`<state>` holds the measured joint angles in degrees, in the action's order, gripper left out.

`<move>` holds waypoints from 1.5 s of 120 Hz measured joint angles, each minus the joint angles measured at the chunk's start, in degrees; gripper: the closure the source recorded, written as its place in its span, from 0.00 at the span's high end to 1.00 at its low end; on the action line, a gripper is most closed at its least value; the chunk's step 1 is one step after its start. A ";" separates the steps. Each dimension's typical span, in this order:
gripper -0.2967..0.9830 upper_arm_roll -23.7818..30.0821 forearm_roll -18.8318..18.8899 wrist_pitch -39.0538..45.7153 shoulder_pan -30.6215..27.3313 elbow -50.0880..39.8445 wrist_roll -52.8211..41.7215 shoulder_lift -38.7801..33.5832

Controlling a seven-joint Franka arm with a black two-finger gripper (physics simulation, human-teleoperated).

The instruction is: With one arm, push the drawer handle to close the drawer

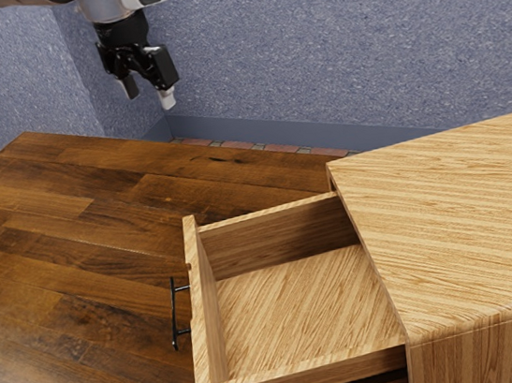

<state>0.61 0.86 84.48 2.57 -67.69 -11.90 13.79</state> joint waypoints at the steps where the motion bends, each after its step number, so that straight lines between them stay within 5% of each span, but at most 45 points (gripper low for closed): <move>1: 0.77 0.01 -0.02 0.02 0.00 0.00 -0.01 -0.01; 15: 0.77 0.08 -0.12 0.39 0.04 -3.67 -0.09 -1.60; 40: 0.77 1.14 -1.18 2.22 0.92 -27.55 -0.04 -20.36; 69: 0.34 1.05 -0.75 8.12 0.32 -48.07 -5.22 -32.22; 105: 0.19 2.66 4.70 27.14 4.80 -68.47 -22.89 -39.71; 140: 0.16 6.15 -2.90 35.59 7.88 -76.68 -34.88 -48.80; 180: 0.16 9.73 -10.78 28.01 7.10 -78.00 -38.94 -53.48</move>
<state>10.35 -9.91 112.49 9.67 -145.68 -50.84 -39.69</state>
